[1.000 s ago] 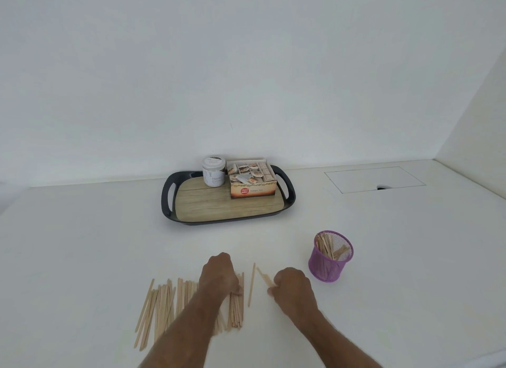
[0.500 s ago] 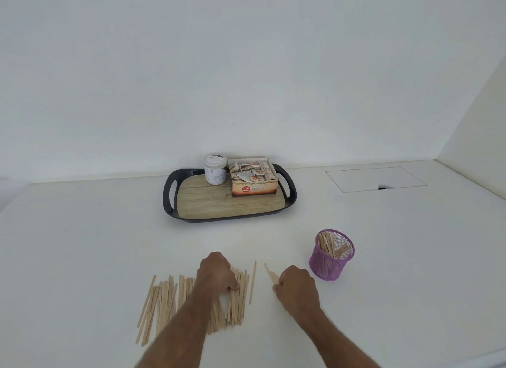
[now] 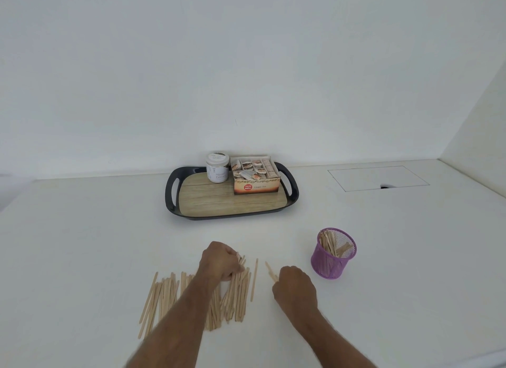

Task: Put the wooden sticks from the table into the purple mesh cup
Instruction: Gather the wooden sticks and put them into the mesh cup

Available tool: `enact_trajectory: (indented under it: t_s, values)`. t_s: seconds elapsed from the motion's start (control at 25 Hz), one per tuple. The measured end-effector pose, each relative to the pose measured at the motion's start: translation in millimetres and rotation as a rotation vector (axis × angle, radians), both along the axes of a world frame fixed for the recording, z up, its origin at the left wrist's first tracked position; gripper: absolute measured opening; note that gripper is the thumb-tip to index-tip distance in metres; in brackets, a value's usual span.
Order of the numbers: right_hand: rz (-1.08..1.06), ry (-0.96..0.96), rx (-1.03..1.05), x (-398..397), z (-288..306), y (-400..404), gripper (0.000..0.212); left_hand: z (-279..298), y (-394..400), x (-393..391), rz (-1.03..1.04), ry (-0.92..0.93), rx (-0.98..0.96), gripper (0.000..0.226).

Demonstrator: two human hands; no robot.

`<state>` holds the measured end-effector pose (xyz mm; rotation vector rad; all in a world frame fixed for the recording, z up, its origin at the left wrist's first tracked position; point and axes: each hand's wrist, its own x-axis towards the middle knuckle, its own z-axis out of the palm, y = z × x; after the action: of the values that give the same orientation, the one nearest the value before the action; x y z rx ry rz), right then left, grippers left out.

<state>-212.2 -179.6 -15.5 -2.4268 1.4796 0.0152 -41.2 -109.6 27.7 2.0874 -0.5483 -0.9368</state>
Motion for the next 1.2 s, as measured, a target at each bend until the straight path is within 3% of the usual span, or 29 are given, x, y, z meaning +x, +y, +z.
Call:
enact_trajectory:
  t_s: [0.08,0.16,0.32,0.44,0.6,0.76,1.04,1.2]
  values:
    - [-0.088,-0.058,0.108,-3,5,-10,0.004,-1,-2,-1,0.009,0.001,-0.016,0.022]
    - [-0.095,-0.076,0.155,-5,5,-16,0.015,-3,-4,-2,0.013,0.005,-0.034,0.021]
    - [-0.035,-0.031,0.054,-2,2,-8,0.007,-7,-7,-8,0.006,0.025,-0.059,0.020]
    - [0.037,0.020,-0.021,0,0,-4,0.014,-10,-7,-10,0.002,0.029,-0.073,0.022]
    - [0.004,-0.019,0.003,1,1,-4,0.010,-13,-8,-12,0.000,0.035,-0.088,0.025]
    - [-0.025,-0.041,0.045,0,0,-4,0.024,-12,-8,-11,0.004,0.051,-0.111,0.026]
    - [-0.020,-0.063,0.092,0,-5,-3,0.029,-8,-11,-15,0.015,0.030,-0.198,0.024]
    - [-0.011,-0.067,0.123,-2,-3,-5,0.023,-2,-14,-19,0.030,0.020,-0.262,0.020]
